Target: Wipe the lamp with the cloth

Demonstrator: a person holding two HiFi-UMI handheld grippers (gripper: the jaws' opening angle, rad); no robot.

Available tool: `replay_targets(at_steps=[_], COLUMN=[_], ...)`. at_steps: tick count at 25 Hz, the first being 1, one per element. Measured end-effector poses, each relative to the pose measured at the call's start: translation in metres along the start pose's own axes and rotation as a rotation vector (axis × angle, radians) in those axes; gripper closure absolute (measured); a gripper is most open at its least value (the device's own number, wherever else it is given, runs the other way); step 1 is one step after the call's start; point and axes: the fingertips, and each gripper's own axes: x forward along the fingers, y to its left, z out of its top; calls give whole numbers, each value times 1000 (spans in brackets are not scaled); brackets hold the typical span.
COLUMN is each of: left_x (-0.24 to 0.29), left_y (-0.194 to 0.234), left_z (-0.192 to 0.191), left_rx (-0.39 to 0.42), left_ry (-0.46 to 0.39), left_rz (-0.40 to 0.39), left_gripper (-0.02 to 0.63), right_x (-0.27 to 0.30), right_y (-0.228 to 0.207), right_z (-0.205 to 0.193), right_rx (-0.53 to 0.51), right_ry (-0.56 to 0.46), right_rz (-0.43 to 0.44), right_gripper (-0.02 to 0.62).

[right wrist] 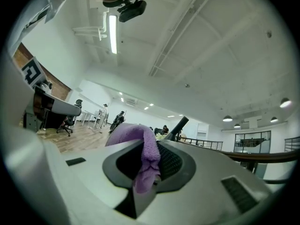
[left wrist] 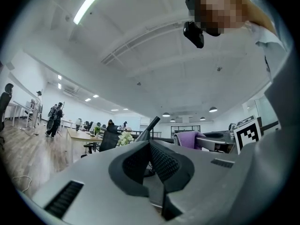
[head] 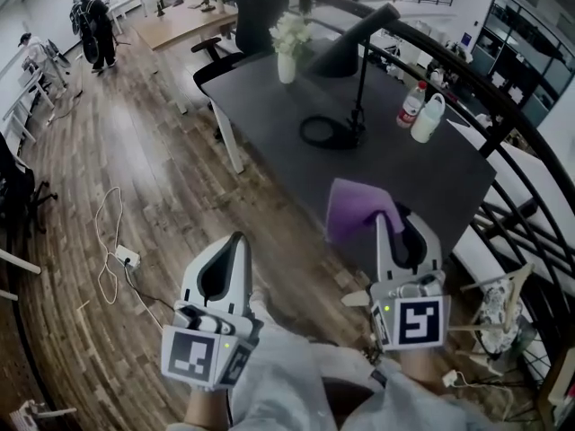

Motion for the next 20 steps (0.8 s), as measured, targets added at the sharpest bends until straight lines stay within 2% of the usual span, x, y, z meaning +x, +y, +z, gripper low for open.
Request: replay_targets(at_steps=[3, 7, 20], left_x=[24, 51, 135], left_y=[23, 58, 153], left_z=[9, 15, 25], left_rx=[-4, -2, -7], left_ry=[-32, -12, 34], left_rz=[-25, -51, -168], left_gripper=[600, 600, 600], right_x=[29, 66, 169], right_y=[6, 14, 20], right_z=[3, 10, 22], right_rx=[-7, -52, -61], right_ry=[4, 16, 50], right_rz=[-18, -52, -204], right_gripper=[532, 531, 532])
